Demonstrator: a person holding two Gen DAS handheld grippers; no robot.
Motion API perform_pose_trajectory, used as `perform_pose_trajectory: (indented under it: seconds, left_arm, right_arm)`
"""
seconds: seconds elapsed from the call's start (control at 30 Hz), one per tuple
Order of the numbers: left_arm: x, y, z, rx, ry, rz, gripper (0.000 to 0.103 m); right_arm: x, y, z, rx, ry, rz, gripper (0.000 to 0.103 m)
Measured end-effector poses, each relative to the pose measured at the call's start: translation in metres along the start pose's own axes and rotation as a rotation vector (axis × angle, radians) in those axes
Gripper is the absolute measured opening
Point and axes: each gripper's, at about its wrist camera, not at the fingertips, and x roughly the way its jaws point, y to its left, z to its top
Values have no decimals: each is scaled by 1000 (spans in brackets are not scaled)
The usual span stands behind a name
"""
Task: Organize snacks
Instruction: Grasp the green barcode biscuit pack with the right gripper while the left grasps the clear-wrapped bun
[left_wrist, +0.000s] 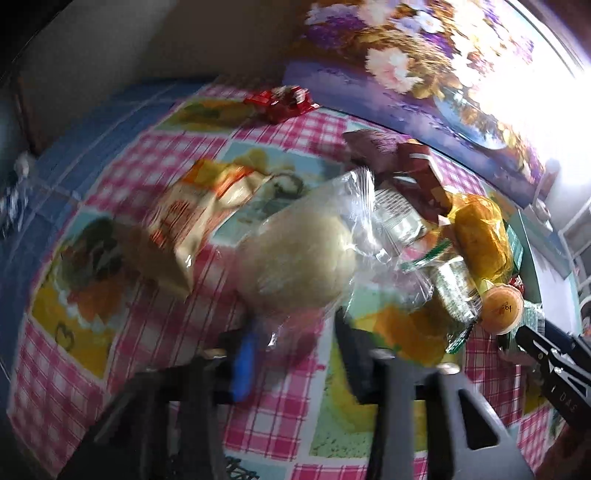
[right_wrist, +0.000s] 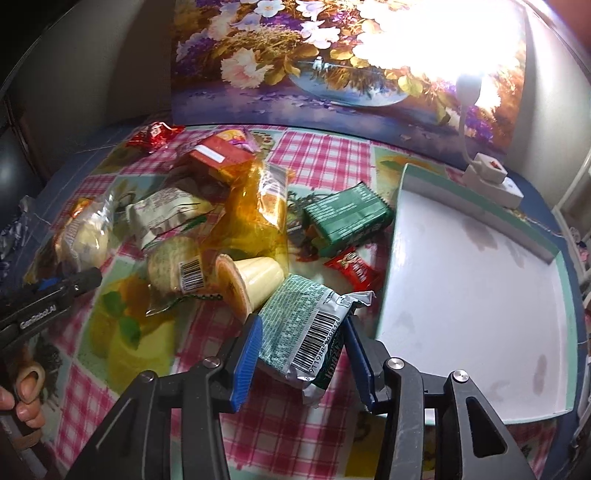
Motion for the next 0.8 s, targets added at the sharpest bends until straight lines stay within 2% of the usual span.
perform_pose_trajectory:
  seconds: [0.23,0.33,0.4,0.43,0.47,0.63,0.8]
  left_arm:
    - [-11,20,-7,-42,7,-42,26]
    - [-14,19,-5,-30,17,-48,28]
    - [-15,18,-4,-32,25,-69,39]
    - [-16,17,-4,-26,28,-79,52]
    - [-18,16,-5,-19,24,-83,60]
    - [-27,5,2,14,-10,-75,71]
    - [-25,0,14,-7,0,-72,73]
  right_arm:
    - [-2,5,-4,-11,6,32,51]
    - [1,3,-5,-1,21,45,61]
    - [5,2,-6,13,39,60,64]
    - [5,2,-7,14,37,63,65]
    - [6,2,-7,12,37,64,66]
    - [9,3,-7,6,40,72,72]
    - [14,9,-8,-19,41,67,78]
